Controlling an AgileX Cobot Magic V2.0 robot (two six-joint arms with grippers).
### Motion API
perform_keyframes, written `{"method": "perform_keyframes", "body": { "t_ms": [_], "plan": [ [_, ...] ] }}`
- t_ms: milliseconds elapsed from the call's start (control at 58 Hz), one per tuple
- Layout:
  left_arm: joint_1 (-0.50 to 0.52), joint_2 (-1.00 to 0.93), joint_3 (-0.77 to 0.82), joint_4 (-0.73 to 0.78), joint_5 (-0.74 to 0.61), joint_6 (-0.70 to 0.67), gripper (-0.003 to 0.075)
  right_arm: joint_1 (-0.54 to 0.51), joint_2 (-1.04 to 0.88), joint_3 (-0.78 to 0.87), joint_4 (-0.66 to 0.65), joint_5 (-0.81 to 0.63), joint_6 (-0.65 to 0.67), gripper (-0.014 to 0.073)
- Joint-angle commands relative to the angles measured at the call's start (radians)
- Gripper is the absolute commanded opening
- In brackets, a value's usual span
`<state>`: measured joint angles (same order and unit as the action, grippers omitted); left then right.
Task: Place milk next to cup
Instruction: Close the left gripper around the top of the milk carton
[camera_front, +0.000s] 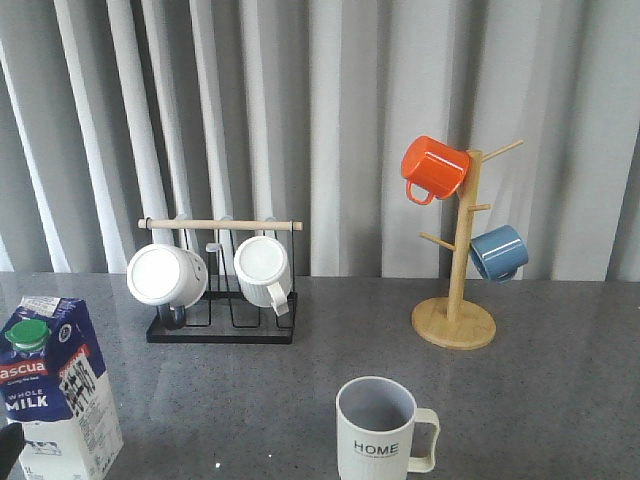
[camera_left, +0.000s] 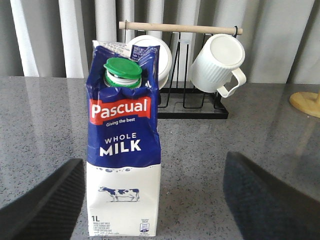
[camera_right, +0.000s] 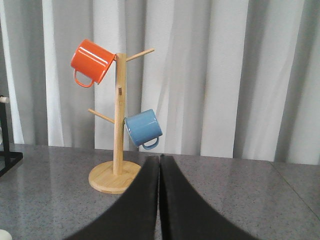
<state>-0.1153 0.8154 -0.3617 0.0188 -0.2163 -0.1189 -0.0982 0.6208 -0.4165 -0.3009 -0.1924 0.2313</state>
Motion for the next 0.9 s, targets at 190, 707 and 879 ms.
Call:
{"method": "perform_keyframes", "body": {
  "t_ms": [190, 707, 879],
  "plan": [
    [-0.005, -0.001, -0.034, -0.006, -0.092, -0.006, 0.0559, -0.006, -0.001, -0.024, -0.005, -0.074, -0.007, -0.0011],
    [0.050, 0.131, -0.246, -0.032, -0.185, 0.062, 0.0730, -0.006, -0.001, -0.024, -0.005, -0.074, -0.007, -0.0011],
    [0.051, 0.218, -0.304, -0.029, -0.192, 0.072, 0.0727, -0.006, -0.001, -0.024, -0.005, -0.074, -0.007, -0.0011]
  ]
}}
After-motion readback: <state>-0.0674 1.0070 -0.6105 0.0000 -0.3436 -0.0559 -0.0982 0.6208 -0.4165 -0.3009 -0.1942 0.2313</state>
